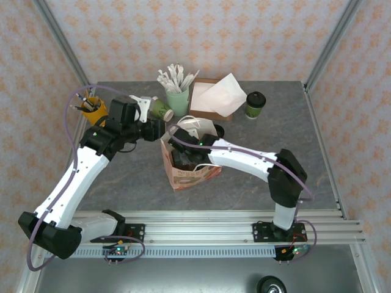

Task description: Pack the takeout coffee

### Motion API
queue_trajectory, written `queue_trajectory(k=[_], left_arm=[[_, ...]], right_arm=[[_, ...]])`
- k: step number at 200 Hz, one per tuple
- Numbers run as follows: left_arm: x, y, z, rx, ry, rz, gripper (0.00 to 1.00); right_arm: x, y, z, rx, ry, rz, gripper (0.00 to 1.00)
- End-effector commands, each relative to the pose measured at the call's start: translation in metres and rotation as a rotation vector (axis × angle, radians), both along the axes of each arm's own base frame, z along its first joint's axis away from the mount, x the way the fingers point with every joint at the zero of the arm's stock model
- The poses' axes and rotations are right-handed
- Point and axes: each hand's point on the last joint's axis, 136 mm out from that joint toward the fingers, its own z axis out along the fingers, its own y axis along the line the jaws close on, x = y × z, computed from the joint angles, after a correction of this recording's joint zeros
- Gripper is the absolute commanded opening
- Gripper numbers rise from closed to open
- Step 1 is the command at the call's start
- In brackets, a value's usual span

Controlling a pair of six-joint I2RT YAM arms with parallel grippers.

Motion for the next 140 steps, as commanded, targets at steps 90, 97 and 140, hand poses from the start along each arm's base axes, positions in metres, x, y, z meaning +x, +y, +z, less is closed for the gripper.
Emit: queue_trajectory(k=[90,97,140], left_arm=[[0.009,0.0,0.03,-0.025,-0.041,-0.033,0.69],[0.011,0.002,0.034,-0.022,-0.053,-0.018,0.7],[0.016,-0.004,0.062,-0.067,-0.146,-0.05,0.87]], right_arm=[[-0.023,0.009,0.134,0.181,-0.211,0.338,0.99],[-0.024,0.009,0.144,0.189,-0.23,0.349,0.99],[-0.019,0.004,0.203,0.226,-0.339,0.405,1.0]])
